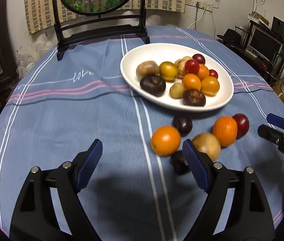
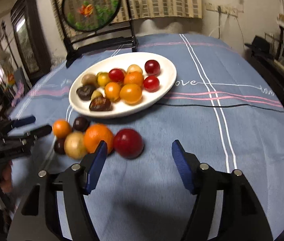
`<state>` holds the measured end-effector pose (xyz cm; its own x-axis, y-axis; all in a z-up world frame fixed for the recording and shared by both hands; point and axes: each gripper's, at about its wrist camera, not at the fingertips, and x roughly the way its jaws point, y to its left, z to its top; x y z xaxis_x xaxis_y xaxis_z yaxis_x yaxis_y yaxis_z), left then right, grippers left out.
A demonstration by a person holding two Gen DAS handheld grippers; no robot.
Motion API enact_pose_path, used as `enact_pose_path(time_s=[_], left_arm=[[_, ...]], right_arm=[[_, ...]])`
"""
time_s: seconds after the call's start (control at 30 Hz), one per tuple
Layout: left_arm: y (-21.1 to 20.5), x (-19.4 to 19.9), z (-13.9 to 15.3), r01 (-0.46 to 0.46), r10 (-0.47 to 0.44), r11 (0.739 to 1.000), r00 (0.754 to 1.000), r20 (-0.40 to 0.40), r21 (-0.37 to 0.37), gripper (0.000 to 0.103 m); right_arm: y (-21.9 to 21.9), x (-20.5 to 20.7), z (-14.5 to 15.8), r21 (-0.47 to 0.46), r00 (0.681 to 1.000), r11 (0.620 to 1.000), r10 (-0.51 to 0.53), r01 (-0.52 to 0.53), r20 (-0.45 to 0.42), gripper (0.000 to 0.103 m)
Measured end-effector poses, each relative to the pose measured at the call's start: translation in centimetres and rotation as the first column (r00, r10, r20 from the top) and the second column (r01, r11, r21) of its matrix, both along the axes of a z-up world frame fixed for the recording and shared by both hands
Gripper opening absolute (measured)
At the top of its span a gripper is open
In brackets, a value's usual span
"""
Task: Organize fruits
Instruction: 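Grasp a dark plum with the left gripper while the right grasps a large red plum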
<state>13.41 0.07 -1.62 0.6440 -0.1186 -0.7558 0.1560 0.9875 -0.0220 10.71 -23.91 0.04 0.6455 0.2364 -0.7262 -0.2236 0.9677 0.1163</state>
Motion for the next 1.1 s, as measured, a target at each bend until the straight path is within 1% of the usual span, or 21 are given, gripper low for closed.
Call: enact_pose_path(time_s=[0.03, 0.17, 0.37, 0.53, 0.63, 0.8, 0.9, 0.97, 1.0, 1.03, 1.07, 1.1], left_arm=[[0.1, -0.2, -0.1, -0.001, 0.001, 1.000, 1.000, -0.002, -0.001, 0.084], [0.5, -1.0, -0.6, -0.008, 0.008, 1.000, 1.000, -0.009, -0.005, 0.086], [0.5, -1.7, -1.4, 0.004, -0.004, 1.000, 1.000, -0.023, -0.006, 0.088], [0.6, -1.9, -1.9, 0.022, -0.022, 1.000, 0.999, -0.026, -0.007, 0.088], [0.8, -1.9, -1.9, 0.022, -0.023, 1.000, 0.999, -0.031, -0.009, 0.089], [0.7, -1.9, -2.1, 0.035, -0.036, 0.999, 0.999, -0.038, -0.017, 0.089], [0.8, -1.9, -2.1, 0.043, -0.044, 0.999, 0.998, -0.037, -0.029, 0.089], [0.6, -1.9, -2.1, 0.047, -0.048, 0.999, 0.998, -0.036, -0.027, 0.089], [0.6, -1.9, -2.1, 0.052, -0.053, 0.998, 0.998, -0.036, -0.027, 0.089], [0.5, -1.9, -2.1, 0.055, -0.056, 0.998, 0.998, -0.037, -0.027, 0.089], [0.4, -1.9, -2.1, 0.057, -0.058, 0.998, 0.998, -0.038, -0.024, 0.089], [0.3, -2.0, -2.2, 0.059, -0.060, 0.998, 0.997, -0.038, -0.021, 0.089]], right_arm=[[0.1, -0.4, -0.2, -0.010, 1.000, 1.000, 0.005, -0.005, 0.001, 0.067], [0.0, -0.9, -0.8, 0.000, 1.000, 1.000, 0.007, -0.007, -0.025, 0.067], [0.5, -0.9, -1.7, -0.043, 0.998, 0.999, 0.000, -0.002, -0.056, 0.067], [1.7, -0.1, -2.3, -0.107, 0.995, 0.994, 0.025, -0.035, -0.096, 0.067], [2.5, 0.8, -3.0, -0.165, 0.992, 0.985, 0.027, -0.047, -0.123, 0.067], [3.5, 2.2, -3.6, -0.203, 0.989, 0.977, 0.029, -0.059, -0.144, 0.067], [4.1, 3.0, -3.6, -0.211, 0.991, 0.976, 0.027, -0.054, -0.128, 0.067], [4.3, 3.5, -3.6, -0.219, 0.993, 0.974, 0.024, -0.050, -0.119, 0.065], [4.3, 3.7, -3.5, -0.217, 0.993, 0.975, 0.023, -0.048, -0.116, 0.058], [4.3, 4.0, -3.7, -0.209, 0.992, 0.976, 0.026, -0.052, -0.126, 0.053], [4.2, 4.3, -3.7, -0.187, 0.991, 0.981, 0.027, -0.052, -0.131, 0.052], [4.1, 4.3, -3.6, -0.178, 0.991, 0.983, 0.029, -0.053, -0.132, 0.044]])
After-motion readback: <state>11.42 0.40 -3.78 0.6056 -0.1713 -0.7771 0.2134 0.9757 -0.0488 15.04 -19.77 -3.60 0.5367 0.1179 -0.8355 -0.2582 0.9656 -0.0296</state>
